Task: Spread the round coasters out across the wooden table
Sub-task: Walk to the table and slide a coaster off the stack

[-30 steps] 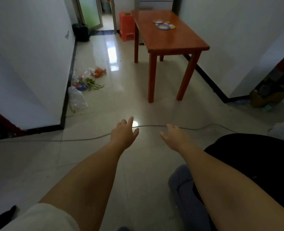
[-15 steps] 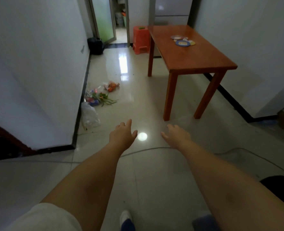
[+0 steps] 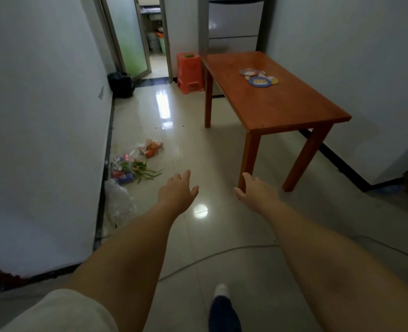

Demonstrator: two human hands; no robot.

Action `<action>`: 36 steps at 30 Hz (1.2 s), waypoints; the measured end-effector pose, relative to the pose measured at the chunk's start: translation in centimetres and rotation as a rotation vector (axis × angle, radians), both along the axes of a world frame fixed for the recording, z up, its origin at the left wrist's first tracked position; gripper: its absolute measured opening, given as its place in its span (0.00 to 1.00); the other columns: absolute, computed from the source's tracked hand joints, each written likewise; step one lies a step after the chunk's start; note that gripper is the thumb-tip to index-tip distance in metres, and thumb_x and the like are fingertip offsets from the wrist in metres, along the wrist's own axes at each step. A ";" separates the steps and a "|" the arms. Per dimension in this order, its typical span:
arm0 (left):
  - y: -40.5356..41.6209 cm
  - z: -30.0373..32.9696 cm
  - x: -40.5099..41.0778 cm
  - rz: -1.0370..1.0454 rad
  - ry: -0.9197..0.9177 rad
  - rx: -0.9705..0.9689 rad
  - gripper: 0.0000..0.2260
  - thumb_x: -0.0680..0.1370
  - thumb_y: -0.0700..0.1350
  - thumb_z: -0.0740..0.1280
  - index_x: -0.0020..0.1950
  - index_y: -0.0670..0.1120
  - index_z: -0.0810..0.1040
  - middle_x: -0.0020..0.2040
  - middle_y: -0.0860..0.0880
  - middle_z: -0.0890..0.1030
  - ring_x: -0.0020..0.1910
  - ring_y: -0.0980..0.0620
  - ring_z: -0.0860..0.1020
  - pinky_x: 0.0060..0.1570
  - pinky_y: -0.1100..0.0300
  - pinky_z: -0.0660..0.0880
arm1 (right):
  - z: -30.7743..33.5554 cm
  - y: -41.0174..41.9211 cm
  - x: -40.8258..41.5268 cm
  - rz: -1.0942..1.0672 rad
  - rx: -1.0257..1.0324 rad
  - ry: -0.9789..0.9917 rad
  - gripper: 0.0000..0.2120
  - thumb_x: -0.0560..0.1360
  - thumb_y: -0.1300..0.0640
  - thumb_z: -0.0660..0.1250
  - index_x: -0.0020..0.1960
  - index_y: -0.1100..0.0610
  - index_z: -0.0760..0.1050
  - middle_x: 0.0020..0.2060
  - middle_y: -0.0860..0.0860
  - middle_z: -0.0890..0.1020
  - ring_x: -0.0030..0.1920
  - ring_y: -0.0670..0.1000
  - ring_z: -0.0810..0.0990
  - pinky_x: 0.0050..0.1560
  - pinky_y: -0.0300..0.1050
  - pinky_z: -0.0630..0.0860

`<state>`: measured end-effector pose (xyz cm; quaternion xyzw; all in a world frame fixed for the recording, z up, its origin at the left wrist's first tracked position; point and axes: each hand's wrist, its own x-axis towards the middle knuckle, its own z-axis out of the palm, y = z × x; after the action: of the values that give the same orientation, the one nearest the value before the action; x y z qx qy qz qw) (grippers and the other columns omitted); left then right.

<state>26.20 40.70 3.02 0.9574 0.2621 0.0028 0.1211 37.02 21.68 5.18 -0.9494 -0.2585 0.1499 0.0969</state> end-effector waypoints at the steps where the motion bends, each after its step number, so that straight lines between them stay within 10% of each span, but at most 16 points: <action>1: 1.2 0.0 1.5 0.003 0.000 0.002 0.29 0.79 0.58 0.56 0.76 0.48 0.57 0.69 0.41 0.71 0.66 0.41 0.72 0.57 0.45 0.75 | -0.2 1.1 1.7 0.001 0.003 0.005 0.30 0.79 0.42 0.55 0.76 0.54 0.55 0.66 0.59 0.72 0.64 0.61 0.74 0.61 0.57 0.75; 22: 27.4 0.2 33.8 0.082 -0.009 0.031 0.26 0.79 0.58 0.55 0.74 0.47 0.63 0.69 0.41 0.72 0.69 0.42 0.69 0.61 0.48 0.73 | -0.6 28.2 36.5 0.110 -0.039 -0.022 0.29 0.79 0.42 0.55 0.75 0.56 0.58 0.68 0.60 0.70 0.67 0.61 0.71 0.64 0.56 0.70; 36: 44.4 2.7 65.2 -0.224 0.027 0.076 0.24 0.79 0.59 0.55 0.71 0.48 0.66 0.65 0.44 0.75 0.63 0.43 0.74 0.54 0.48 0.75 | -0.2 41.9 61.8 -0.222 -0.016 -0.006 0.28 0.78 0.40 0.54 0.74 0.53 0.58 0.67 0.58 0.72 0.64 0.59 0.74 0.60 0.56 0.73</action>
<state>91.36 85.06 5.74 0.9846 0.1547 -0.0136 0.0806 98.79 63.63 4.99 -0.9733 -0.1510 0.1376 0.1045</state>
